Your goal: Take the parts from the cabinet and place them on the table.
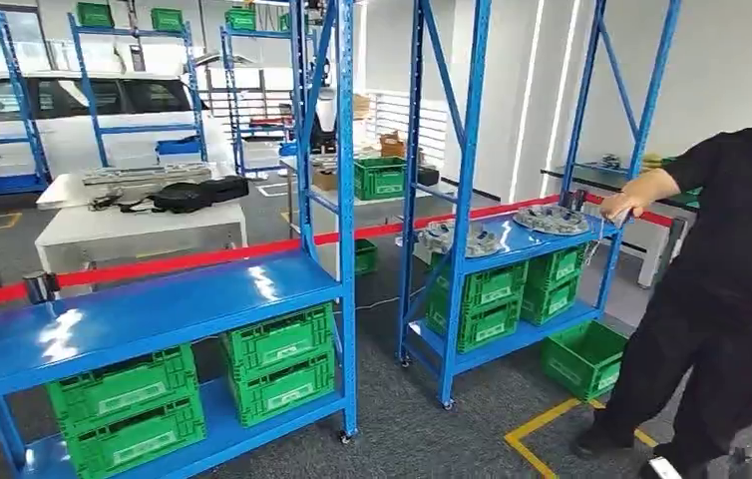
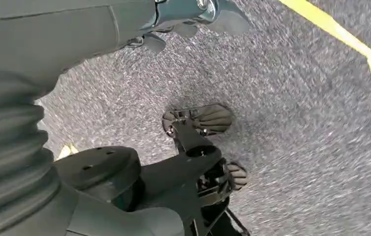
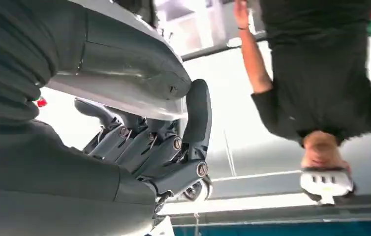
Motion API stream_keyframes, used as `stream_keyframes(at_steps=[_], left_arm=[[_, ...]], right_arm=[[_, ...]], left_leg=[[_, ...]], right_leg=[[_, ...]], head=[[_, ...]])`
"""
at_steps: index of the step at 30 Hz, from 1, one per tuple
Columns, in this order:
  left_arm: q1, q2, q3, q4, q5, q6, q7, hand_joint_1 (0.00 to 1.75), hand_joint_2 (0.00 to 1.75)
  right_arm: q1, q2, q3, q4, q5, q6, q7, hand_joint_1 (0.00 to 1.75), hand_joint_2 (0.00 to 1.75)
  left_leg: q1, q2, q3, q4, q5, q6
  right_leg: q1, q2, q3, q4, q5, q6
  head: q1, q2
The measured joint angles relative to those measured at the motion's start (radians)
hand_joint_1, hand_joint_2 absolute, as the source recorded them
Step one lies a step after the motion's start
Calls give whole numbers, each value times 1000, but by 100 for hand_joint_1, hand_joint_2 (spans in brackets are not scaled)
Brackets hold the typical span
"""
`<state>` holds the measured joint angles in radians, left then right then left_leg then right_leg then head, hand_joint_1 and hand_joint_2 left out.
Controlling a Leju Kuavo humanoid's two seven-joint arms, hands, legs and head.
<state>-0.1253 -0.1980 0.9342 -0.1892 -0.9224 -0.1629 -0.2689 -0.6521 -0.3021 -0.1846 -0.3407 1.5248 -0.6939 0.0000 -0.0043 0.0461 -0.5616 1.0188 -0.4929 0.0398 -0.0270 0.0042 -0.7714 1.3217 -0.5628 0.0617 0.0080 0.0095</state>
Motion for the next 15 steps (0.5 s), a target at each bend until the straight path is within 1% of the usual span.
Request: stream_keyframes(at_steps=[1, 2, 3, 4, 5, 6, 7, 8, 9, 10, 11, 12, 13, 14, 15], left_arm=[[-2, 0, -3, 0, -6, -1, 4, 0, 175], [-5, -1, -6, 0, -10, -3, 7, 0, 175], [-9, -1, -8, 0, -11, -5, 11, 0, 175], [-14, 0, -13, 0, -12, -6, 16, 0, 175], [-20, -2, -16, 0, -14, -8, 18, 0, 175], [-29, -2, -18, 0, -15, -8, 21, 0, 175], [-34, -3, -20, 0, -15, -9, 25, 0, 175], [-39, -4, -21, 0, -14, -9, 25, 0, 175], [-43, -3, -21, 0, -14, -9, 24, 0, 175], [-44, -3, -21, 0, -14, -9, 21, 0, 175], [-45, -3, -21, 0, -14, -9, 21, 0, 175], [-44, -3, -21, 0, -14, -9, 21, 0, 175], [-42, -3, -21, 1, -14, -9, 21, 0, 175], [-40, -3, -21, 1, -14, -9, 21, 0, 175], [-39, -3, -21, 1, -14, -9, 21, 0, 175]], right_arm=[[-2, 11, 2, 0, 13, 2, -6, 175, 175], [-13, 28, 8, 0, 24, 5, -7, 175, 175], [-30, 44, 13, 0, 27, 10, -11, 175, 175], [-47, 70, 24, 0, 33, 13, -18, 175, 175], [-58, 93, 44, 0, 39, 16, -19, 175, 175], [-64, 118, 61, 0, 43, 24, -18, 175, 175], [-70, 144, 82, 0, 43, 36, -19, 175, 175], [-81, 172, 113, 0, 43, 58, -32, 175, 175], [-91, 201, 147, 1, 45, 74, -39, 175, 175], [-105, 234, 182, 1, 46, 86, -32, 175, 175], [-118, 267, 213, 1, 46, 95, -29, 175, 175], [-124, 298, 239, 1, 46, 100, -39, 175, 175], [-126, 334, 271, 1, 46, 105, -49, 175, 175], [-126, 357, 297, 3, 46, 109, -51, 175, 175], [-126, 378, 318, 6, 46, 111, -53, 175, 175]], left_leg=[[0, 14, 0, 2, -1, -2], [0, 27, 0, 5, -3, -5], [0, 42, 0, 10, -6, -10], [-9, 55, -2, 13, -10, -16], [-10, 71, 0, 15, -14, -22], [-8, 79, -3, 12, -13, -27], [-5, 91, 5, 8, -13, -34], [-7, 105, 10, 8, -13, -40], [-1, 82, 2, 16, -21, -51], [2, 21, -6, 46, -45, -59], [4, -19, -37, 114, -88, -63], [5, -35, -73, 192, -126, -66], [5, -41, -111, 269, -155, -68], [5, -42, -133, 310, -160, -69], [5, -42, -133, 304, -141, -68]], right_leg=[[0, -5, 42, -65, 36, -1], [0, -16, 100, -160, 76, -4], [2, -41, 155, -253, 107, -7], [14, -82, 172, -295, 86, -21], [13, -75, 170, -298, 100, -30], [16, -60, 169, -296, 99, -36], [19, -47, 167, -295, 100, -41], [16, -33, 164, -299, 105, -50], [8, -22, 165, -304, 112, -59], [6, -10, 162, -304, 115, -64], [6, 2, 158, -304, 118, -70], [6, 14, 156, -304, 119, -71], [7, 28, 153, -304, 120, -73], [8, 40, 152, -303, 121, -73], [8, 51, 151, -303, 121, -73]], head=[[0, 0], [2, 0], [2, 0], [2, 0], [1, 0], [1, 0], [2, 0], [2, 0], [2, 0], [1, 0], [0, 0], [-1, 0], [-2, 0], [-2, 0], [-2, 0]])
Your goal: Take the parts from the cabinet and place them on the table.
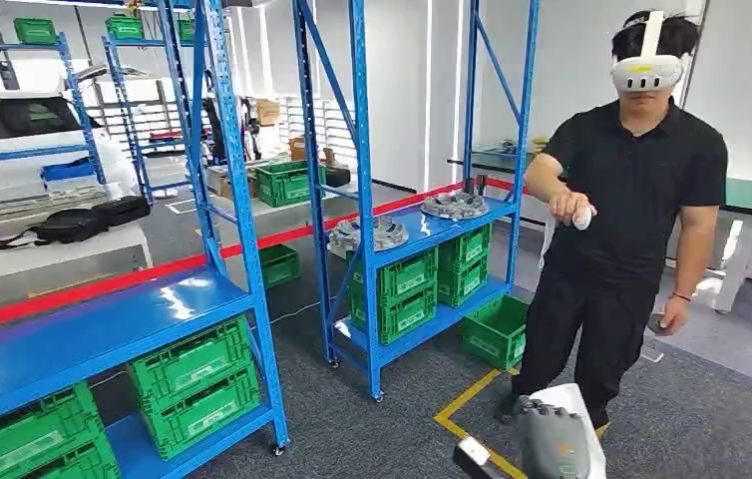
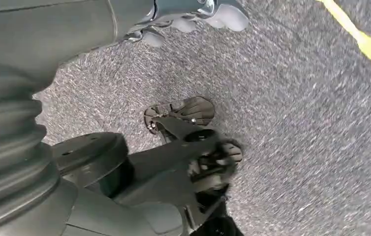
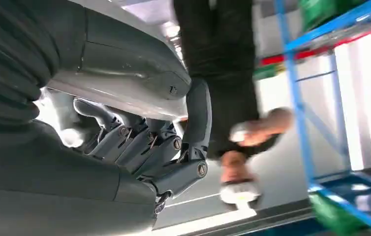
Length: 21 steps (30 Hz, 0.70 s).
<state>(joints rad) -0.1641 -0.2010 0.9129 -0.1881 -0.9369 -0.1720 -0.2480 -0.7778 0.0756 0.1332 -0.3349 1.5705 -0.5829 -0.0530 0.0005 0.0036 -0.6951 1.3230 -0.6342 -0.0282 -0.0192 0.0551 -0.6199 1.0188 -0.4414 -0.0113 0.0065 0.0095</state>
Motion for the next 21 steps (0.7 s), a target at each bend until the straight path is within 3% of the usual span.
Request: stream_keyframes(at_steps=[1, 2, 3, 4, 5, 8, 9, 10, 11, 13, 14, 15, 16, 18, 19, 20, 21], left_arm=[[0, 0, 0, 0, 0, 0, 0, 0, 175], [-1, 0, 0, 0, 0, 0, 0, 0, 175], [-1, 1, 0, 0, 0, 0, 1, 0, 175], [0, 2, 0, 0, 0, 0, 2, 0, 175], [0, 2, 0, 0, 0, 0, 2, 0, 175], [0, 3, -1, 0, -5, 1, 5, 0, 175], [-3, 0, -1, 0, -6, 1, 5, 0, 175], [-6, 2, -1, -1, -6, 1, 4, 0, 175], [-6, 2, -1, -1, -6, 1, 5, 0, 175], [2, 2, -1, -1, -6, 1, 5, 0, 175], [3, 3, -1, -1, -6, 1, 5, 0, 175], [3, 3, -1, -1, -6, 1, 5, 0, 175], [3, 3, -1, -1, -6, 1, 5, 0, 175], [3, 3, -1, -1, -6, 1, 5, 0, 175], [2, 3, -1, -1, -6, 1, 4, 0, 175], [3, 2, -1, 0, -6, 1, 4, 0, 175], [3, 4, -1, -1, -6, 1, 4, 0, 175]], right_arm=[[0, 24, 21, 1, 0, 0, -1, 175, 175], [-2, 43, 39, 1, 0, 2, -4, 175, 175], [-4, 61, 55, 1, 0, 5, -8, 175, 175], [-7, 79, 72, 1, 0, 6, -13, 175, 175], [-12, 94, 88, 1, 0, 9, -19, 175, 175], [-10, 130, 140, 2, 0, 13, -32, 175, 175], [-9, 132, 154, 3, 0, 14, -32, 175, 175], [-11, 142, 163, 3, 0, 15, -32, 175, 175], [-15, 148, 170, 3, 0, 16, -32, 175, 175], [-14, 162, 187, 4, 0, 18, -31, 175, 175], [-11, 166, 192, 5, 0, 19, -31, 175, 175], [-8, 167, 196, 6, 0, 21, -30, 175, 175], [-7, 168, 201, 7, 0, 21, -29, 175, 175], [-11, 169, 204, 8, -4, 21, -25, 175, 175], [-16, 171, 206, 8, -5, 21, -24, 175, 175], [-22, 177, 210, 8, -5, 21, -24, 175, 175], [-24, 181, 212, 8, -5, 21, -24, 175, 175]], left_leg=[[0, -2, 20, -50, 39, 2], [2, -7, 59, -133, 88, 5], [5, -31, 102, -227, 134, 7], [10, -83, 125, -283, 136, 10], [9, -87, 133, -292, 134, 9], [4, -54, 129, -289, 140, 23], [16, -38, 129, -300, 148, 34], [14, -30, 129, -302, 150, 40], [13, -19, 128, -302, 151, 46], [9, 11, 126, -301, 150, 48], [9, 26, 124, -299, 149, 49], [8, 38, 123, -297, 149, 50], [7, 51, 123, -296, 148, 50], [4, 76, 124, -294, 144, 48], [2, 86, 125, -292, 142, 46], [-7, 100, 122, -290, 139, 40], [-7, 107, 123, -290, 139, 35]], right_leg=[[0, 12, -1, 1, 1, 1], [0, 24, 0, 3, 1, 2], [-1, 35, -1, 5, 2, 3], [-1, 43, -5, 6, 3, 7], [2, 57, -13, 10, 5, 14], [-1, 88, -20, -3, 20, 37], [-2, 79, -24, 2, 17, 38], [9, 18, -33, 25, -2, 40], [8, -17, -59, 80, -39, 42], [8, -42, -134, 249, -116, 46], [8, -46, -160, 308, -132, 47], [8, -48, -160, 314, -124, 47], [9, -51, -137, 274, -99, 44], [14, -70, -39, 103, -26, 31], [23, -118, 6, 25, -8, 19], [31, -132, 9, 6, -16, 15], [28, -115, 6, 3, -11, 11]], head=[[0, 0], [0, 0], [0, 0], [0, 0], [0, 0], [1, 0], [0, 0], [6, 0], [6, 0], [9, 0], [9, 0], [10, 0], [10, 0], [11, 0], [11, 0], [11, 0], [11, 0]])
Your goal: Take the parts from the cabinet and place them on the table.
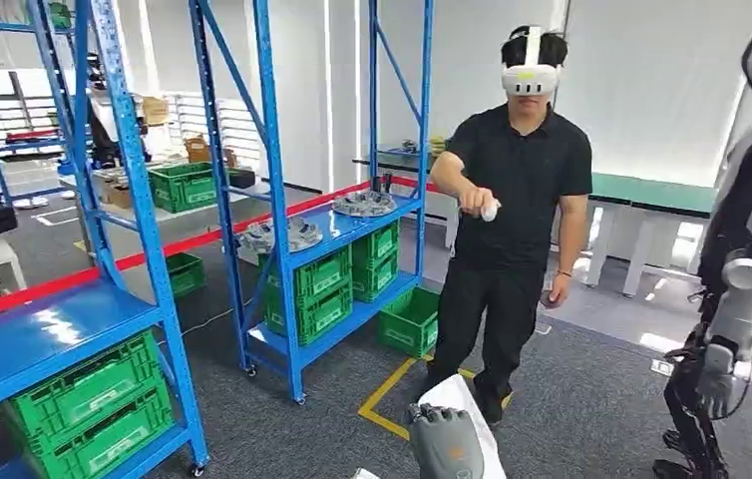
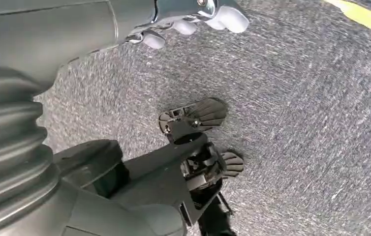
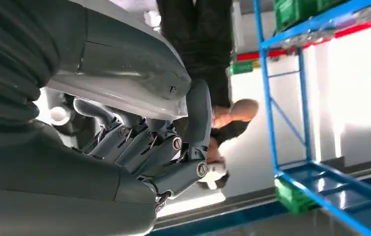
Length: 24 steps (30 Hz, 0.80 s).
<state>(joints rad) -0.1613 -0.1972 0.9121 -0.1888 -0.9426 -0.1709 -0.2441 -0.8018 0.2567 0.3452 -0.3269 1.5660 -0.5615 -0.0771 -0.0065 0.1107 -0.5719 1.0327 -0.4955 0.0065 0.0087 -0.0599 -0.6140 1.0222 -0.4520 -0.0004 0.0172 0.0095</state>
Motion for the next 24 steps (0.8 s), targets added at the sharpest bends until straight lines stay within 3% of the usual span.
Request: stream_keyframes(at_steps=[2, 3, 4, 5, 6, 8, 9, 10, 11, 12, 13, 14, 15, 18, 19, 20, 21, 23, 24], left_arm=[[-2, 0, 0, 0, 0, 0, -1, 0, 175], [-4, -1, 0, 0, 0, 0, -1, 0, 175], [-5, 0, 0, 0, 0, 0, -2, 0, 175], [-5, 0, 0, 0, 0, 0, -3, 0, 175], [-3, 0, 0, 0, 0, 0, -2, 0, 175], [3, 1, 0, 1, 0, 0, -2, 0, 175], [4, 1, 0, 1, 0, 0, -2, 0, 175], [4, 1, 0, 1, 0, 0, -2, 0, 175], [3, 1, 0, 1, 0, 0, -2, 0, 175], [3, 1, 0, 1, 0, 0, -2, 0, 175], [3, 1, 0, 1, 0, 0, -2, 0, 175], [3, 0, 0, 2, 0, 0, -2, 0, 175], [3, -2, 0, 3, 0, 0, -3, 0, 175], [3, -1, 0, 3, 0, 0, -2, 0, 175], [0, -3, 0, 3, 0, 0, -3, 0, 175], [-1, -2, 0, 2, 0, 0, -3, 0, 175], [0, -2, 0, 3, 0, 0, -4, 0, 175], [7, -2, 0, 3, 0, 0, -4, 0, 175], [7, 0, 0, 3, 0, 0, -3, 0, 175]], right_arm=[[2, -2, 3, 1, 0, 4, 4, 175, 175], [2, -3, 3, 1, 0, 4, 5, 175, 175], [3, 0, 4, 1, 0, 4, 6, 175, 175], [1, 0, 5, 1, -2, 5, 10, 175, 175], [1, 2, 6, 1, -3, 5, 10, 175, 175], [8, 5, 14, 1, -4, 5, 10, 175, 175], [13, 5, 16, 1, -5, 5, 11, 175, 175], [17, 4, 16, 1, -7, 5, 12, 175, 175], [17, 4, 18, 1, -9, 6, 13, 175, 175], [15, 4, 19, 1, -10, 6, 15, 175, 175], [13, 4, 19, 1, -10, 7, 17, 175, 175], [10, 4, 20, 1, -11, 8, 22, 175, 175], [6, 5, 20, 1, -11, 11, 24, 175, 175], [8, 1, 21, 1, -13, 12, 24, 175, 175], [8, -2, 21, 1, -14, 12, 27, 175, 175], [4, -2, 21, 1, -18, 12, 31, 175, 175], [-2, -3, 22, 1, -19, 12, 33, 175, 175], [-5, -3, 23, 1, -26, 13, 39, 175, 175], [-4, -4, 23, 1, -28, 15, 41, 175, 175]], left_leg=[[0, 24, 6, -3, -1, -7], [-1, 34, 9, -2, -4, -13], [6, -4, 0, 13, -17, -22], [7, -54, -14, 51, -47, -28], [10, -84, -44, 123, -88, -34], [15, -103, -113, 272, -147, -41], [17, -104, -129, 301, -145, -42], [19, -104, -120, 279, -120, -44], [22, -107, -91, 215, -76, -46], [27, -121, -44, 119, -24, -49], [34, -148, -8, 44, 6, -53], [37, -207, 5, 16, -19, -56], [37, -205, 7, 13, -16, -45], [28, -168, 2, 15, -7, -20], [35, -152, 2, 10, -1, -10], [33, -143, 1, 9, 0, -4], [28, -127, 0, 9, 0, 4], [21, -94, -3, 10, -1, 8], [19, -79, -5, 10, -1, 8]], right_leg=[[4, 24, -5, 0, 1, -3], [0, 36, -3, -7, 6, -10], [-9, 45, 1, -12, 12, -15], [-14, 52, 0, -13, 13, -18], [-16, 64, -1, -13, 15, -21], [-18, 89, -4, -12, 16, -22], [-18, 104, -5, -12, 17, -20], [-19, 117, -5, -11, 19, -18], [-22, 131, -6, -8, 20, -15], [-26, 147, -7, -3, 19, -10], [-30, 158, -8, 2, 17, -4], [-26, 169, -17, 8, 16, 6], [-28, 182, -26, 13, 19, 13], [-34, 216, -35, -5, 39, 41], [-37, 205, -39, -1, 36, 41], [-24, 137, -51, 27, 17, 43], [-23, 91, -86, 98, -24, 46], [-23, 67, -166, 270, -99, 46], [-23, 66, -186, 318, -111, 45]], head=[[0, 0], [0, 0], [0, 0], [-1, 0], [-3, 0], [-3, 0], [-4, 0], [-3, 0], [-4, 0], [-3, 0], [-4, 0], [-5, 0], [-5, 0], [-4, 0], [-4, 0], [1, 0], [2, 0], [3, 0], [3, 0]])
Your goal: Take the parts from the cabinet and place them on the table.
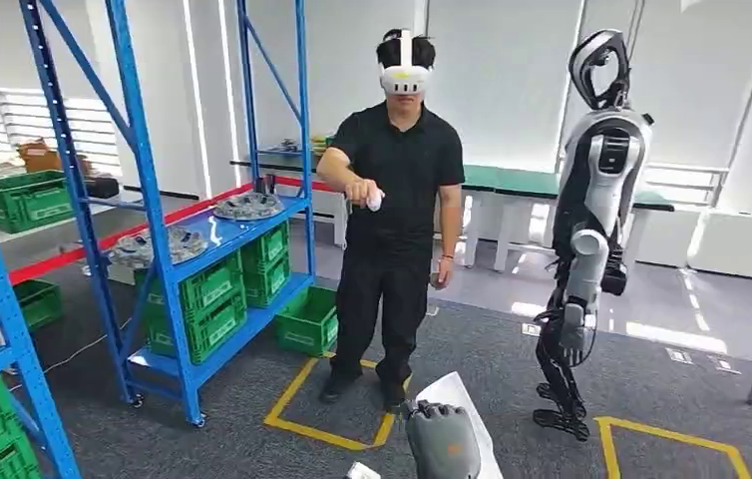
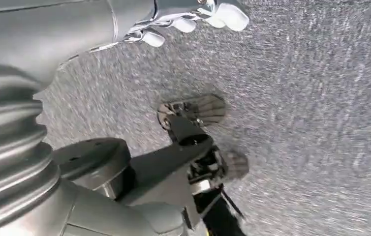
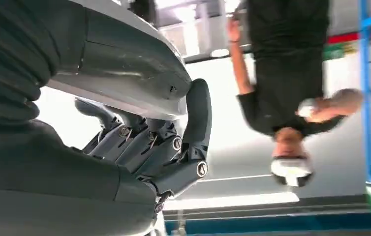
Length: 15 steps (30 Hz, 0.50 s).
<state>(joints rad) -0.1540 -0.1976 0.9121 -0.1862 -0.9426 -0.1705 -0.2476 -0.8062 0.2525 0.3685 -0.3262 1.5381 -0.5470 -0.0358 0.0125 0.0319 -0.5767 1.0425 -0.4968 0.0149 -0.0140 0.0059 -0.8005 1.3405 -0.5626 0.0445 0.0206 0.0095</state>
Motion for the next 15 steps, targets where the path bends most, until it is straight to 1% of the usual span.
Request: stream_keyframes(at_steps=[1, 2, 3, 4, 5, 6, 7, 8, 9, 10, 11, 12, 13, 14, 15], left_arm=[[0, 0, 0, 0, 0, 0, 0, 0, 175], [0, 0, 0, 0, 0, 0, 1, 0, 175], [-1, 0, 0, 0, 0, 0, 1, 0, 175], [-1, 0, 0, 0, 0, 0, 1, 0, 175], [-2, -1, 0, 0, 0, 0, 1, 0, 175], [-3, -2, 0, 0, 0, 0, 1, 0, 175], [-3, -1, 0, 0, 0, 0, 1, 0, 175], [-3, -1, 0, 0, 0, 0, 2, 0, 175], [-4, -2, 0, 0, 0, 0, 2, 0, 175], [-5, -3, 0, 0, 0, 0, 1, 0, 175], [-6, -2, 0, 0, 0, 0, 1, 0, 175], [-6, -2, 0, 0, 0, 0, 1, 0, 175], [-3, -1, 0, 0, 0, 0, 1, 0, 175], [0, 0, 0, 1, 0, 0, 2, 0, 175], [1, 0, 0, 1, 0, 0, 2, 0, 175]], right_arm=[[0, -4, 0, 0, -2, 1, 1, 175, 175], [-1, -7, 0, 0, -5, 1, 1, 175, 175], [-2, -9, 0, 0, -8, 1, 0, 175, 175], [-5, -10, 0, 0, -9, 1, 0, 175, 175], [-9, -10, 0, 0, -9, 1, -1, 175, 175], [-12, -10, 0, 0, -9, 0, -2, 175, 175], [-13, -10, 0, 0, -9, 0, -2, 175, 175], [-13, -14, 0, 0, -9, 0, -2, 175, 175], [-13, -18, 0, 0, -9, 0, -1, 175, 175], [-13, -19, 0, 0, -9, 0, -2, 175, 175], [-14, -19, 0, 0, -9, 0, -2, 175, 175], [-17, -18, 0, 0, -10, 0, 0, 175, 175], [-16, -16, 2, 0, -9, 0, -3, 175, 175], [-14, -16, 4, 0, -9, 0, -3, 175, 175], [-12, -16, 5, 0, -9, 0, -2, 175, 175]], left_leg=[[-2, 12, 0, 0, 0, 0], [-4, 26, 0, 0, 0, 0], [-5, 40, 1, 0, -1, 1], [-7, 51, 3, 0, -2, 1], [-8, 64, 4, 0, -4, -1], [-15, 74, 3, 0, -5, -5], [-13, 79, 4, -1, -5, -12], [-11, 92, 8, -3, -4, -16], [-11, 101, 11, -8, -4, -21], [-14, 102, 13, -7, -9, -28], [-8, 44, 7, 8, -23, -35], [-6, 1, -15, 58, -56, -37], [-6, -19, -48, 133, -93, -40], [-4, -25, -84, 209, -123, -43], [-4, -26, -112, 264, -138, -45]], right_leg=[[0, 0, 4, -2, 10, -3], [2, -1, 36, -53, 39, -8], [6, -8, 84, -134, 73, -16], [12, -26, 137, -224, 104, -25], [25, -76, 180, -311, 109, -38], [28, -83, 182, -313, 113, -39], [28, -70, 179, -312, 115, -40], [32, -57, 177, -313, 117, -42], [33, -46, 175, -314, 118, -46], [22, -34, 183, -326, 126, -53], [17, -26, 184, -332, 130, -57], [13, -18, 184, -332, 132, -63], [12, -6, 183, -332, 133, -63], [12, 9, 183, -332, 133, -64], [12, 22, 182, -331, 133, -64]], head=[[0, 0], [1, 0], [1, 0], [2, 0], [2, 0], [-2, 0], [2, 0], [1, 0], [1, 0], [1, 0], [1, 0], [-2, 0], [-2, 0], [-3, 0], [-3, 0]])
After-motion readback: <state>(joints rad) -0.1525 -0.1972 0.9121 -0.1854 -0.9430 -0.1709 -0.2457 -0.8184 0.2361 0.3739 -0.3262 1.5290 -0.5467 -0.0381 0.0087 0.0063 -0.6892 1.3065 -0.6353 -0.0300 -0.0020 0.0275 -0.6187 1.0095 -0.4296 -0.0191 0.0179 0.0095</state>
